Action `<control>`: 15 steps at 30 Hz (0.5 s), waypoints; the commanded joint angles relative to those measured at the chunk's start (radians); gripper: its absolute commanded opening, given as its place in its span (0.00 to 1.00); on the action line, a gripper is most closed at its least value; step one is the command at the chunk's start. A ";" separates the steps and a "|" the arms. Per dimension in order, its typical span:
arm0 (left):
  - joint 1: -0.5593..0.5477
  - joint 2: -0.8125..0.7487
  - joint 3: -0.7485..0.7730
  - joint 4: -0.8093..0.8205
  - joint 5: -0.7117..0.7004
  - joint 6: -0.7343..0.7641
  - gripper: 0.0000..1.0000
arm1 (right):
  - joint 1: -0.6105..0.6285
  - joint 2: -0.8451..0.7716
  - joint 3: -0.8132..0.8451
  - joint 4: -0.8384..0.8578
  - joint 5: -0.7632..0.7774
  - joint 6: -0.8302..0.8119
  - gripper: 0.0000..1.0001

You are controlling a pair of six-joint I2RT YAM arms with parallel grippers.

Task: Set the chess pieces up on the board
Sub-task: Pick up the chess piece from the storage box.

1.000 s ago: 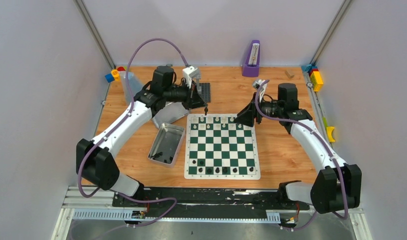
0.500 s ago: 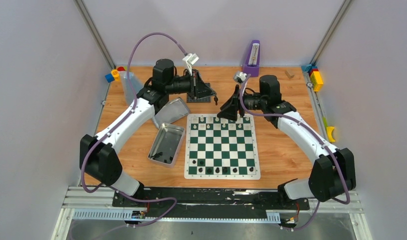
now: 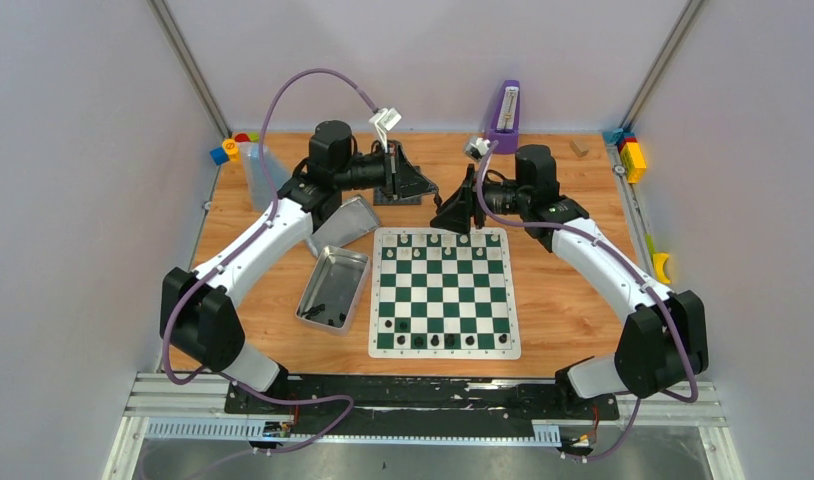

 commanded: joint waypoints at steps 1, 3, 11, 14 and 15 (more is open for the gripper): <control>-0.009 0.001 -0.002 0.049 0.005 -0.007 0.00 | 0.008 -0.009 0.044 0.045 -0.002 0.023 0.47; -0.009 0.003 -0.003 0.048 0.004 -0.006 0.00 | 0.007 -0.009 0.047 0.044 -0.007 0.030 0.45; -0.011 0.013 0.000 0.047 -0.002 -0.004 0.00 | 0.007 -0.013 0.063 0.045 -0.029 0.056 0.39; -0.010 0.015 0.001 0.048 -0.003 -0.004 0.00 | 0.008 -0.019 0.062 0.045 -0.031 0.059 0.35; -0.010 0.016 0.001 0.049 -0.002 -0.004 0.00 | 0.008 -0.020 0.062 0.046 -0.032 0.059 0.33</control>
